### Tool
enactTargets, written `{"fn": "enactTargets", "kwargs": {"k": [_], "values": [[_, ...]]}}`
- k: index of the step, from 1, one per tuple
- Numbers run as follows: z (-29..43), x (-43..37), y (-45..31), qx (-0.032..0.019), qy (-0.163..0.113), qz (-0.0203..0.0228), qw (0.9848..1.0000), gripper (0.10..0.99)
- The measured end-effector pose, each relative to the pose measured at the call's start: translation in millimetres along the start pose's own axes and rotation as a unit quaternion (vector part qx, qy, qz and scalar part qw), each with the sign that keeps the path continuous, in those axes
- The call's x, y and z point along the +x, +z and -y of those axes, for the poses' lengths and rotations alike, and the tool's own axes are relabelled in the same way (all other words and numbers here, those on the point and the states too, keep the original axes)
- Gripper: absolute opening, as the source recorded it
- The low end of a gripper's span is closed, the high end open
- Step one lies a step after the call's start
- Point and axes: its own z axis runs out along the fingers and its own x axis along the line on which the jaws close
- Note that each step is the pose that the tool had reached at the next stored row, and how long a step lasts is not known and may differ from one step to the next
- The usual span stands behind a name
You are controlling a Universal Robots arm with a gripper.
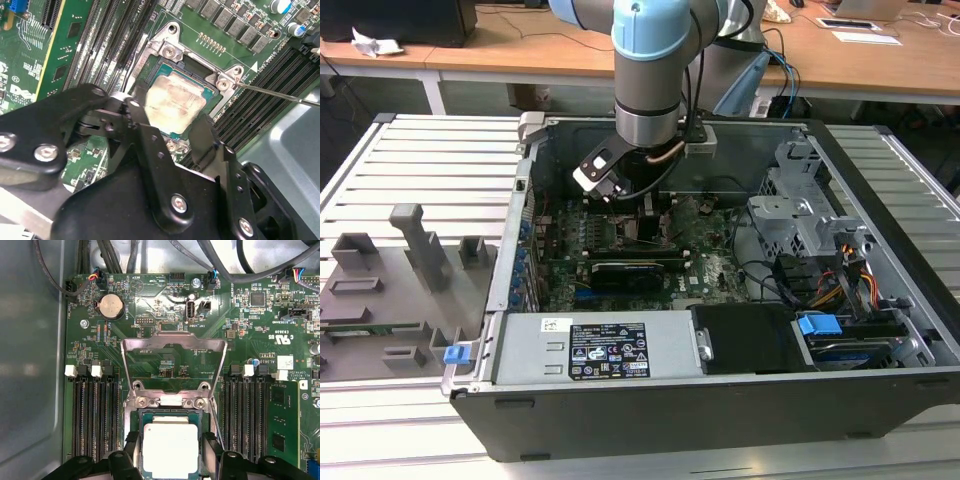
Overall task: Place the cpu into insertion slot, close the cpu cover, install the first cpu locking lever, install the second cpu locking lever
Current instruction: 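Place the cpu into insertion slot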
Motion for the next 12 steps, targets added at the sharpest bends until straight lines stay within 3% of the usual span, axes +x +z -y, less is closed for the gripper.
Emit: {"fn": "enactTargets", "kwargs": {"k": [1, 2, 5, 8, 9, 12], "values": [[0.0, 0.0, 0.0, 0.0000, 0.000, 0.0000, 1.0000, 0.596], [0.0, 0.0, 0.0, 0.0000, 0.000, -0.0001, 1.0000, 0.529], [0.0, 0.0, 0.0, 0.0000, 0.000, -0.0002, 1.0000, 0.529], [0.0, 0.0, 0.0, -0.0001, 0.000, -0.0002, 1.0000, 0.541], [0.0, 0.0, -0.2, 0.0000, 0.000, -0.0001, 1.0000, 0.604], [-0.1, 0.1, -2.2, 0.0000, 0.000, -0.0001, 1.0000, 0.604]]}}
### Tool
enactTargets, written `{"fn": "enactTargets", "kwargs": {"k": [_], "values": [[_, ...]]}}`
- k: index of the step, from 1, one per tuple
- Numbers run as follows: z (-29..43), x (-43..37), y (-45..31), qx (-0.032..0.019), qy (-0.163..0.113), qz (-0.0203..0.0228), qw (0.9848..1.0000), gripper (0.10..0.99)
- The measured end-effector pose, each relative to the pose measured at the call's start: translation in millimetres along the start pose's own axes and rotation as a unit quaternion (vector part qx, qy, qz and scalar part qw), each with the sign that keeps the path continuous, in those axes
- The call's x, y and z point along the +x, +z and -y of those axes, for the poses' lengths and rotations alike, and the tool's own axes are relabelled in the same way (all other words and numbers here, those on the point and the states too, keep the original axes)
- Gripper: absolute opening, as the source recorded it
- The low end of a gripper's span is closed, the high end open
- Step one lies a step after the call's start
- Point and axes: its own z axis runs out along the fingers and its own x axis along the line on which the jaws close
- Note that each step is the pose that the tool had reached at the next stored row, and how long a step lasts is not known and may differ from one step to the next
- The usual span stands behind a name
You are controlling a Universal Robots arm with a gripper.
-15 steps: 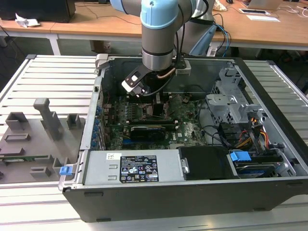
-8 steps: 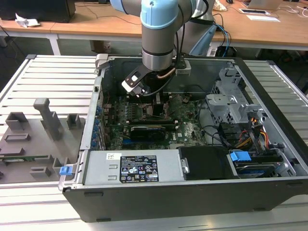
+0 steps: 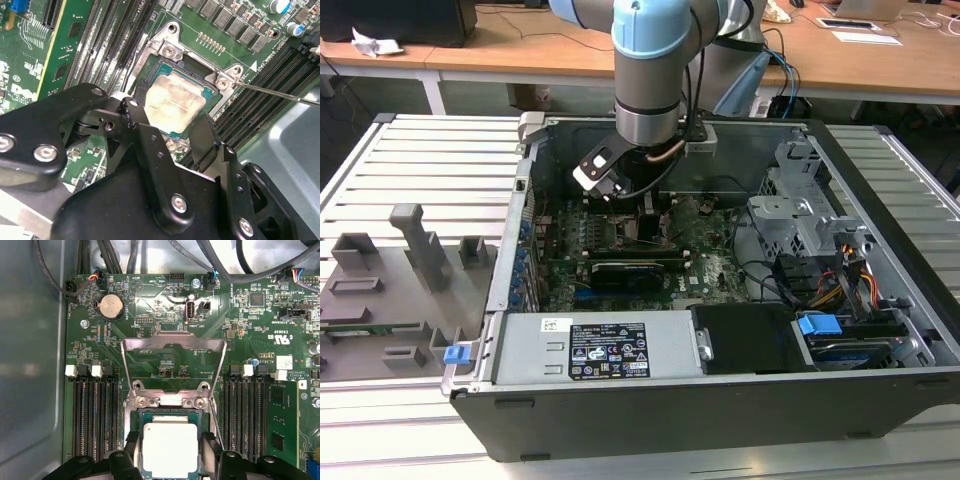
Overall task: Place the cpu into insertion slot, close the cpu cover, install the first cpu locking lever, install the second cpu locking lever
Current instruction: 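Place the cpu into insertion slot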
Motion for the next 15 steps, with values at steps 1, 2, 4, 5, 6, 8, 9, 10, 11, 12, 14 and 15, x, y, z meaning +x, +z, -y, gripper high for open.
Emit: {"fn": "enactTargets", "kwargs": {"k": [1, 2, 4, 5, 6, 8, 9, 10, 11, 12, 14, 15], "values": [[-0.1, 0.1, -1.5, 0.0000, 0.000, 0.0000, 1.0000, 0.604], [-0.2, 0.1, -3.9, 0.0000, 0.000, -0.0001, 1.0000, 0.604], [-0.4, 0.3, -7.8, 0.0000, 0.000, -0.0001, 1.0000, 0.604], [-0.5, 0.3, -9.5, 0.0000, 0.000, -0.0001, 1.0000, 0.588], [-0.6, 0.4, -11.4, 0.0000, 0.000, 0.0000, 1.0000, 0.525], [-0.7, 0.4, -12.6, 0.0001, 0.000, -0.0001, 1.0000, 0.400], [-0.8, 0.5, -13.1, 0.0000, 0.000, -0.0001, 1.0000, 0.341], [-0.8, 0.5, -13.3, 0.0000, 0.000, -0.0001, 1.0000, 0.278], [-0.7, 0.4, -13.6, 0.0001, 0.000, 0.0000, 1.0000, 0.278], [-0.8, 0.5, -13.8, 0.0001, 0.000, -0.0001, 1.0000, 0.278], [-0.8, 0.5, -14.4, 0.0002, 0.000, 0.0000, 1.0000, 0.161], [-0.8, 0.5, -14.7, 0.0002, 0.000, 0.0000, 1.0000, 0.161]]}}
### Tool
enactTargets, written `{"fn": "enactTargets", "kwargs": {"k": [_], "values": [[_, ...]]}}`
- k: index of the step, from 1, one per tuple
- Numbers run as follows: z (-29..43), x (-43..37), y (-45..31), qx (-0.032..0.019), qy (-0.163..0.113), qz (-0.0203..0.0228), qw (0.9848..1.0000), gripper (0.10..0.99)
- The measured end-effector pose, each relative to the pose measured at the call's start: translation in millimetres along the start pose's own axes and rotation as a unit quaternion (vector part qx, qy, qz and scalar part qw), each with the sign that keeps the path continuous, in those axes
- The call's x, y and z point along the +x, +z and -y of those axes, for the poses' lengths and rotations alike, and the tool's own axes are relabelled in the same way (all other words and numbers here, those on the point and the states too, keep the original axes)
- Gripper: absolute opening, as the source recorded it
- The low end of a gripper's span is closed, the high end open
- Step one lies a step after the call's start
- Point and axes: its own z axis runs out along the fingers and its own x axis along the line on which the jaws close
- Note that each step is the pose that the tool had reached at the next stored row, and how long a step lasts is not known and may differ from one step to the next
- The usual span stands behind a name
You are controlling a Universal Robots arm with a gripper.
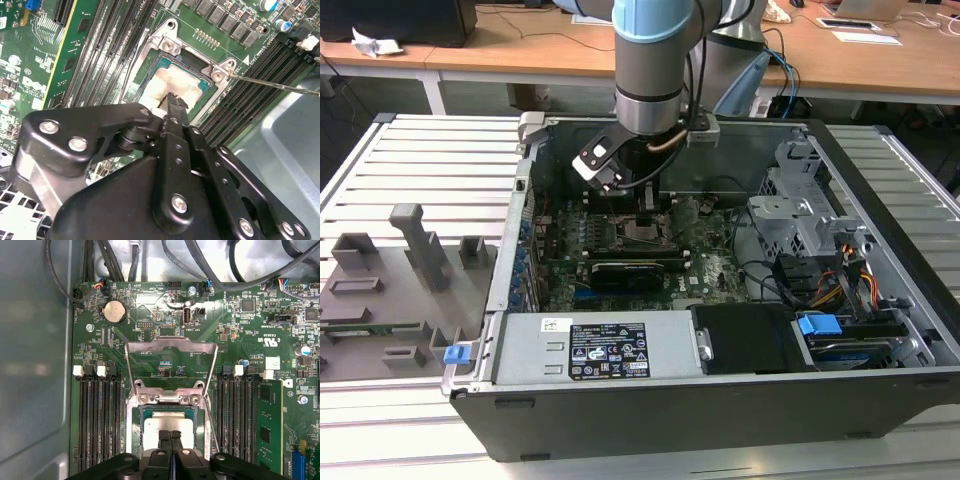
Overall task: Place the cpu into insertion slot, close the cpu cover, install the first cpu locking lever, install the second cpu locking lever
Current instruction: 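Place the cpu into insertion slot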
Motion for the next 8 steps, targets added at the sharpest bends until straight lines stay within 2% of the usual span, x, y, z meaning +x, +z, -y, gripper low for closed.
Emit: {"fn": "enactTargets", "kwargs": {"k": [1, 8], "values": [[0.0, 0.0, -0.5, 0.0000, 0.000, 0.0000, 1.0000, 0.106], [-0.1, 0.1, -1.5, 0.0000, 0.000, 0.0000, 1.0000, 0.106]]}}
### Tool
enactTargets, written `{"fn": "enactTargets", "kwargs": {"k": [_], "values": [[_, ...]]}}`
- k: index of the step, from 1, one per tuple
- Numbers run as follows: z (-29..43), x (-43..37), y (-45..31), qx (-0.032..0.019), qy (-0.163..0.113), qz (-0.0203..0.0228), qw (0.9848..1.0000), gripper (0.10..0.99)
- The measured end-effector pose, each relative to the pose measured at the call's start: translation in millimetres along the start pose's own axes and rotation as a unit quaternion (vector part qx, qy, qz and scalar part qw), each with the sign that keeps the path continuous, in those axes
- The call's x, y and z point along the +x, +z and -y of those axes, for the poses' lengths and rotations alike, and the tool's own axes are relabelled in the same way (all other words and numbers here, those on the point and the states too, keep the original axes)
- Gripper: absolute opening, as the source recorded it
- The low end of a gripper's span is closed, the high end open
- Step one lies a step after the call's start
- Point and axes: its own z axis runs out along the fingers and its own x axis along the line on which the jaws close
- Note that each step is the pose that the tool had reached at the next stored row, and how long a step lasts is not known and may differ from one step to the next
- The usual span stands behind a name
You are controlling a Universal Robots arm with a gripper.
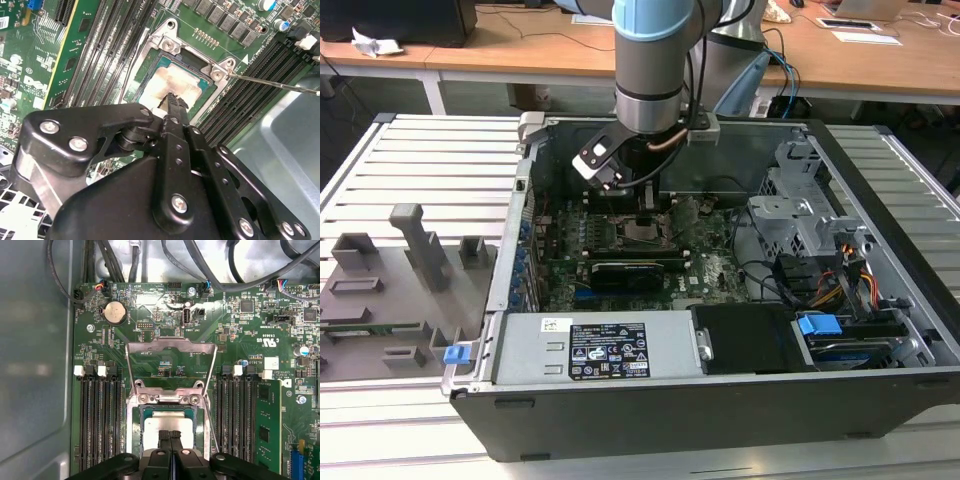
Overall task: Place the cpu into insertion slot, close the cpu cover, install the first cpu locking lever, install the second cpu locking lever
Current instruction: 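Place the cpu into insertion slot, then close the cpu cover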
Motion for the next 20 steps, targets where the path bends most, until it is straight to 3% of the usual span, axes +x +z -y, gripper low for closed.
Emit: {"fn": "enactTargets", "kwargs": {"k": [7, 20], "values": [[-0.1, 0.0, -1.5, 0.0001, 0.000, 0.0001, 1.0000, 0.106], [-0.6, 0.4, -11.7, 0.0001, 0.000, 0.0012, 1.0000, 0.106]]}}
